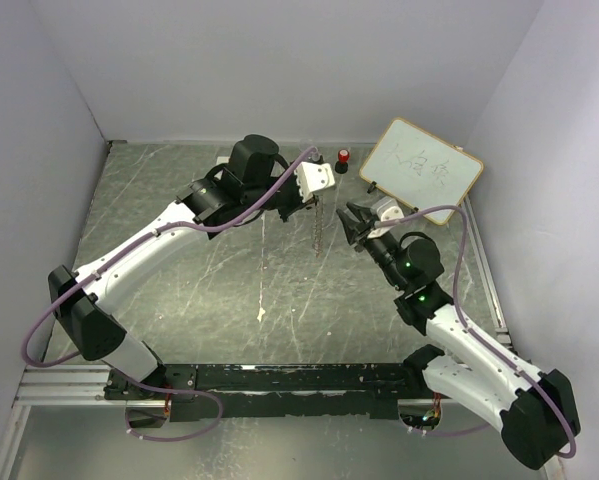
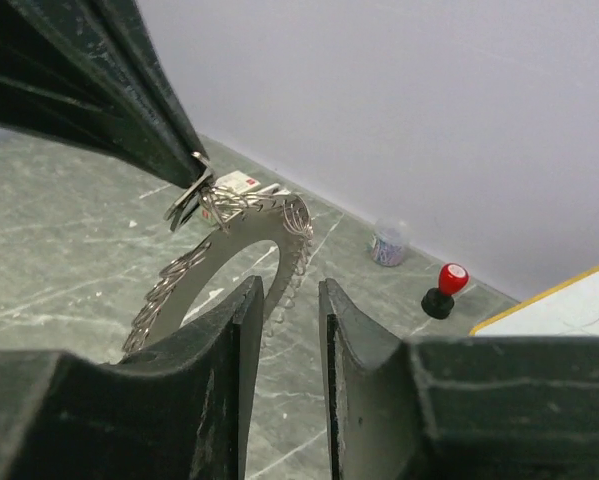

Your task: Put the keys on the keyring

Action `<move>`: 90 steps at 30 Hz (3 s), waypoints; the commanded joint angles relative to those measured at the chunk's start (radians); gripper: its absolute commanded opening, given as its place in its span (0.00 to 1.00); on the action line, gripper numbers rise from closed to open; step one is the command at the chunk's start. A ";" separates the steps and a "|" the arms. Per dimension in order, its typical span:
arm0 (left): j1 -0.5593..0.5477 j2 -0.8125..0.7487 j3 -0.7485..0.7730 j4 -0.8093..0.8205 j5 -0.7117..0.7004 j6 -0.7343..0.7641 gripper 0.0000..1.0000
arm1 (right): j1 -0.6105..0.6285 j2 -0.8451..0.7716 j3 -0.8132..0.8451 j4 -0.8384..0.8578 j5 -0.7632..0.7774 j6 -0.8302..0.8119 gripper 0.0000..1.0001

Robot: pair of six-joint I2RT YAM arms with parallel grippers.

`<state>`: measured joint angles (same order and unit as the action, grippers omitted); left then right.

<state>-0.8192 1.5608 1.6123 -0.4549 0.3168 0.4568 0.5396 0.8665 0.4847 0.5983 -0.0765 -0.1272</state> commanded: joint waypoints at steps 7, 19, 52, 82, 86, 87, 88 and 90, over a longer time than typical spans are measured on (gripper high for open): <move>0.002 -0.006 0.052 -0.007 -0.057 -0.036 0.07 | 0.019 0.051 0.148 -0.230 -0.105 -0.174 0.28; 0.002 0.030 0.090 -0.054 -0.065 -0.036 0.07 | 0.074 0.085 0.176 -0.269 -0.168 -0.284 0.28; -0.005 0.061 0.124 -0.147 -0.008 0.010 0.07 | 0.088 0.166 0.255 -0.268 -0.138 -0.313 0.25; -0.005 -0.019 0.062 0.027 -0.104 -0.130 0.07 | 0.029 0.006 0.031 0.135 0.151 0.061 0.00; -0.006 -0.031 0.047 0.047 -0.104 -0.143 0.07 | 0.015 0.013 -0.017 0.246 0.196 0.157 0.00; -0.005 -0.033 0.044 0.049 -0.104 -0.146 0.07 | 0.012 0.016 -0.028 0.273 0.198 0.175 0.00; -0.005 -0.033 0.043 0.050 -0.103 -0.145 0.07 | 0.009 0.020 -0.032 0.290 0.197 0.191 0.00; -0.006 -0.033 0.045 0.046 -0.114 -0.146 0.07 | 0.008 0.034 -0.023 0.288 0.197 0.213 0.00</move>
<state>-0.8265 1.5665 1.6611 -0.4530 0.2359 0.3309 0.5545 0.8940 0.4637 0.7731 0.0734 -0.0067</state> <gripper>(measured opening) 0.075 0.003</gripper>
